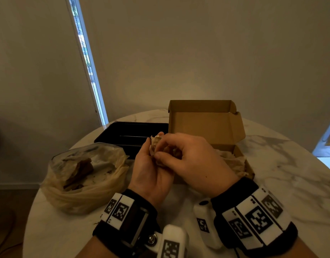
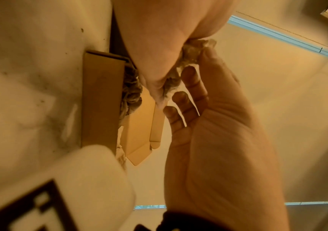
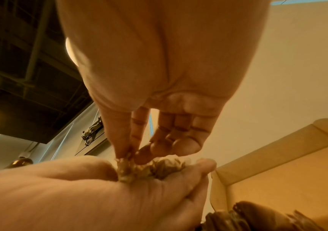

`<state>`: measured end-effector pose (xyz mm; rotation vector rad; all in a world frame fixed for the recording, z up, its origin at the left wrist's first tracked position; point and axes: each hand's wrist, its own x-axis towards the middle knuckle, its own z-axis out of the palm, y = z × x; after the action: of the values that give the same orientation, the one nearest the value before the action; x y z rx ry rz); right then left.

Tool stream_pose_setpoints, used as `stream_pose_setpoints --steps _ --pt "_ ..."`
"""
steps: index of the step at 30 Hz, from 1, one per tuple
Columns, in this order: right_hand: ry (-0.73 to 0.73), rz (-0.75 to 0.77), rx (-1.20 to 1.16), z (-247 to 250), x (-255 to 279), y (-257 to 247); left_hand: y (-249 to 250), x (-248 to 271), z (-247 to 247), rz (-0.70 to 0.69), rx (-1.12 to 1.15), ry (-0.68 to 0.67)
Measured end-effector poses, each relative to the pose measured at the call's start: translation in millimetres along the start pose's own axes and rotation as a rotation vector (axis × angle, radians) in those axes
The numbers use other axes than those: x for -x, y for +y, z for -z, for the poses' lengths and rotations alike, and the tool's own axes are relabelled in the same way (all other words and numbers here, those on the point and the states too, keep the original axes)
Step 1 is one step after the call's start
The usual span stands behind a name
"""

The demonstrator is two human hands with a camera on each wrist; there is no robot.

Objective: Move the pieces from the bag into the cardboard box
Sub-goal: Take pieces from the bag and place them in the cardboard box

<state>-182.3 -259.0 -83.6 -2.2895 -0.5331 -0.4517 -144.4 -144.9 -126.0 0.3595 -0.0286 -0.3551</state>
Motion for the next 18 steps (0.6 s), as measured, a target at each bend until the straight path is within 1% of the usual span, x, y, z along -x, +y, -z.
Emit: stream_pose_setpoints --steps 7,9,11,13,15,18 --pt "0.127 -0.085 -0.153 10.6 0.3 0.1 3.0 -2.8 -3.1 -0.024 -0.064 0.013" --pt "0.081 -0.097 -0.141 8.9 0.9 -2.0 1.4 -0.5 -3.0 -0.037 -0.069 0.012" --pt "-0.005 -0.118 -0.074 4.6 1.5 -2.2 -0.1 1.1 -3.4 -0.032 -0.076 -0.003" --pt "-0.030 -0.114 -0.031 1.5 1.5 -0.6 -1.0 1.0 -5.3 -0.029 -0.071 -0.004" --pt "0.014 -0.107 -0.057 3.2 1.0 1.7 -0.4 0.5 -6.4 -0.028 -0.061 -0.014" --pt "0.125 -0.128 -0.196 10.4 -0.4 4.0 2.5 1.1 -6.8 -0.012 -0.118 0.014"
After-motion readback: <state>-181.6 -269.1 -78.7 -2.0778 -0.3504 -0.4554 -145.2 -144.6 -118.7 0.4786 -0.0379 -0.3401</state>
